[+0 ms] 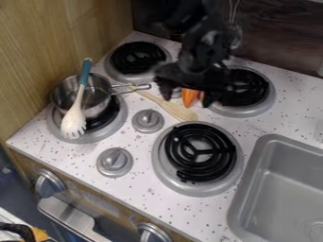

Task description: Put the white spatula to the right burner

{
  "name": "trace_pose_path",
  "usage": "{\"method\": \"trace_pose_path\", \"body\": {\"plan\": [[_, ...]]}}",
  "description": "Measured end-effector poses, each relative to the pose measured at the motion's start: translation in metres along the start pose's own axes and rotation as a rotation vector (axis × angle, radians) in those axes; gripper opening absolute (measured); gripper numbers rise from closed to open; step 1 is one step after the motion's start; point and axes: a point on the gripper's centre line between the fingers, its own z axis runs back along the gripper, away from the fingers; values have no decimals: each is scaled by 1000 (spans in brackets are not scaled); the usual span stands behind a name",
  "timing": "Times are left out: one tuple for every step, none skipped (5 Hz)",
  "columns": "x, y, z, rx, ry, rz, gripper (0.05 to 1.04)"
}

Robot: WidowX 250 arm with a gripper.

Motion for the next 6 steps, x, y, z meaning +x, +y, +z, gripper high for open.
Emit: {"method": "trace_pose_path", "body": {"plan": [[6,14,19,73,22,14,1001],[12,41,20,115,69,77,1001],[19,63,16,155,47,110,1001],[23,98,10,227,2,182,1000],[23,127,2,251,-36,174,1001],[25,150,-2,257,-47,173,1000]]}}
